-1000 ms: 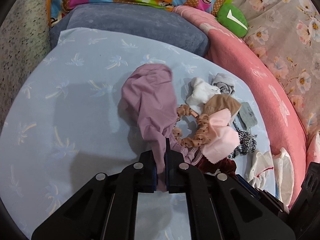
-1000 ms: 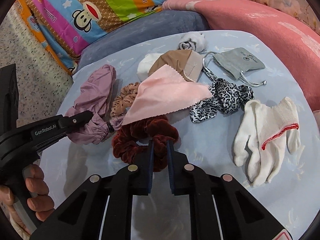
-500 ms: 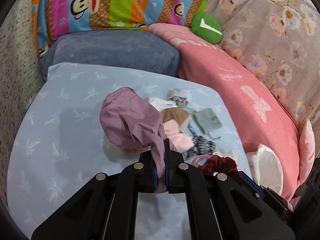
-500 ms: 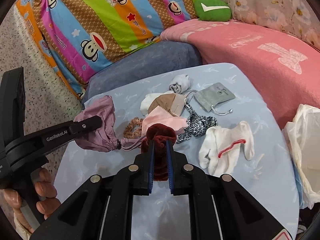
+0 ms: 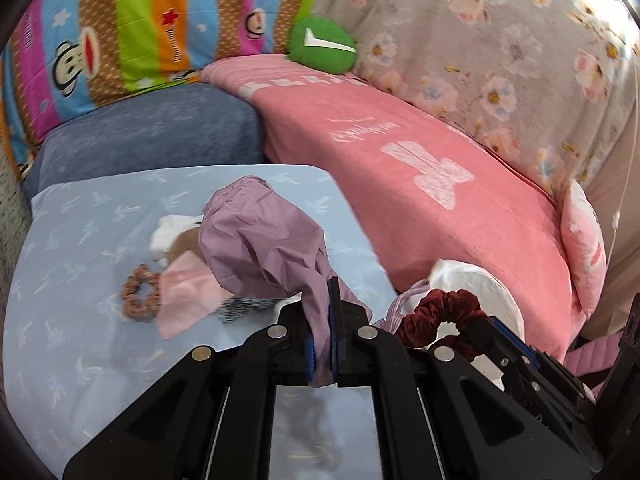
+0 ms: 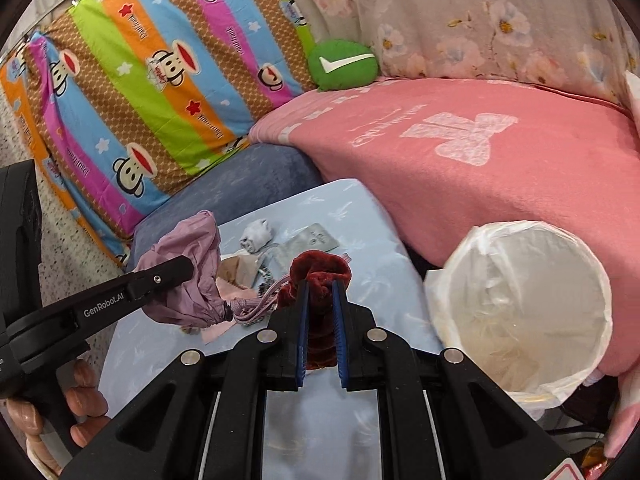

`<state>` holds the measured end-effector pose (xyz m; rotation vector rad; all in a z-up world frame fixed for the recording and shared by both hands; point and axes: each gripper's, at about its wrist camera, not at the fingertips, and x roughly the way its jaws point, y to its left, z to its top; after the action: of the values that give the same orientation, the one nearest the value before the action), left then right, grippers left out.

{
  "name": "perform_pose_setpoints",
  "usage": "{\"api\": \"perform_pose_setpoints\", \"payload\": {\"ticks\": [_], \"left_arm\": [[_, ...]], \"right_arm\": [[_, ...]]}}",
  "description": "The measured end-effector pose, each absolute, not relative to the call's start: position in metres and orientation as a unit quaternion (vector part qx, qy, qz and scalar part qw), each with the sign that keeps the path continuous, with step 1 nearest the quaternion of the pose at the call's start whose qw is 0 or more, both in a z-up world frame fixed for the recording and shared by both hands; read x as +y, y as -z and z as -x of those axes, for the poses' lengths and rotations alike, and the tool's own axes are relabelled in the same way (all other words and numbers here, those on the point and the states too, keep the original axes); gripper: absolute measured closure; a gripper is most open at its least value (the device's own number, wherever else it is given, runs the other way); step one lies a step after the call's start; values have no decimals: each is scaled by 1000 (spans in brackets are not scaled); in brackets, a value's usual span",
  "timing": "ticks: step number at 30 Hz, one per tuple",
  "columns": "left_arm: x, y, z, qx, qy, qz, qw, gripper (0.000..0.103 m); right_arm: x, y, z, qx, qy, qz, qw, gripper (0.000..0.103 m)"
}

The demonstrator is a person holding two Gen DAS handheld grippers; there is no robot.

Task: Collect trash
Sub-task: 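Carry mauve cloth and red scrunchie into the bagged bin and open both grippers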

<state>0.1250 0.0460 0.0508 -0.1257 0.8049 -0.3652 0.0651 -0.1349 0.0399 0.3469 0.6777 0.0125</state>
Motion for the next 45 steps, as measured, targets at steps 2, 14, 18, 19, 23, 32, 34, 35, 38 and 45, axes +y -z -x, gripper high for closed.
{"api": "perform_pose_setpoints", "payload": {"ticks": [2,14,18,19,23,32,34,35,38,45], "left_arm": [[27,-52,-123,390,192,49,900,98],[-77,-45,-109,400,264,-19,878,98],[-106,-41,-105,403,289,-38,868,96],[-113,-40,-104,403,293,-42,866,96],[-134,-37,-102,402,306,-54,861,96],[-148,-35,-103,394,295,-61,869,41],[-144,-37,-103,382,287,-53,877,37],[-143,-38,-105,383,286,-51,877,37],[-136,-38,-109,385,278,-45,879,37],[-122,-34,-113,388,263,-34,883,37]], "right_arm": [[-157,-41,-59,325,12,-176,929,92],[-267,-29,-26,307,102,-208,923,92],[-289,-23,-21,308,119,-219,918,92],[-293,-21,-20,308,122,-221,917,92],[-305,-17,-19,311,131,-224,914,92],[-311,-9,-23,315,131,-227,912,91],[-309,-8,-24,318,127,-227,912,89],[-307,-7,-25,318,126,-226,912,86],[-302,-6,-27,318,125,-223,913,85],[-294,-4,-32,324,117,-221,912,84]]}}
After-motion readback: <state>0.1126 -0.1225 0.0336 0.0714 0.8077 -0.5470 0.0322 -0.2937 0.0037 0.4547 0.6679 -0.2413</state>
